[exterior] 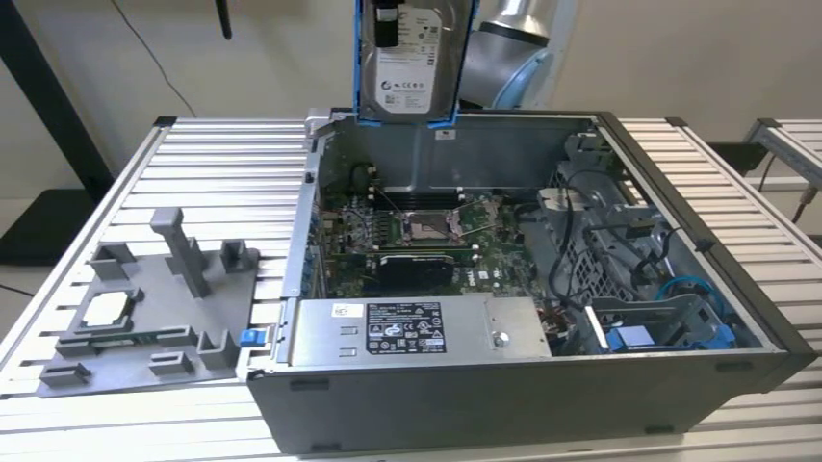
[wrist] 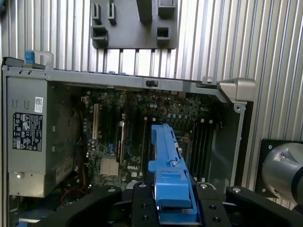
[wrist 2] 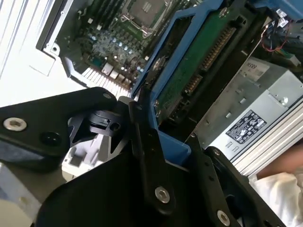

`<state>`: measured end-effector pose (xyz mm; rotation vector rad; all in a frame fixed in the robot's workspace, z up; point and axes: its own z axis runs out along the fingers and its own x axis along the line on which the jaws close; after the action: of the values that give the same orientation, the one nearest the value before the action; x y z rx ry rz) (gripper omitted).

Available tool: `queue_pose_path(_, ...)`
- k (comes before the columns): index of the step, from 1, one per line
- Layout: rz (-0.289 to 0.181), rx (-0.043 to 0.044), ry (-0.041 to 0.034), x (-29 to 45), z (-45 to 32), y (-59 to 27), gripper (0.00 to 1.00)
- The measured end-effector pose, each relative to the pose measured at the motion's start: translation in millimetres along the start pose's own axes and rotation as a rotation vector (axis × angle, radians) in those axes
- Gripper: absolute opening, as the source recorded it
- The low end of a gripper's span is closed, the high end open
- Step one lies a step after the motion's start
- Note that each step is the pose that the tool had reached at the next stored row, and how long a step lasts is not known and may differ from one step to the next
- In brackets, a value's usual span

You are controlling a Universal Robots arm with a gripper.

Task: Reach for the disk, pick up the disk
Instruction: 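Pick up the disk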

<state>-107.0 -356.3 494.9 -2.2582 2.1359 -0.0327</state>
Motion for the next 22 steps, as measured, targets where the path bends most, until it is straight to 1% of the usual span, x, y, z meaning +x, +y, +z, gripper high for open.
queue_pose_path(12, 0.0, -0.0104, -0.0006, 3.1, 2.1, -54.5, 0.0)
queue_pose_path(22, -0.001, -0.0125, -0.0008, 5.7, 4.4, -99.8, 0.0)
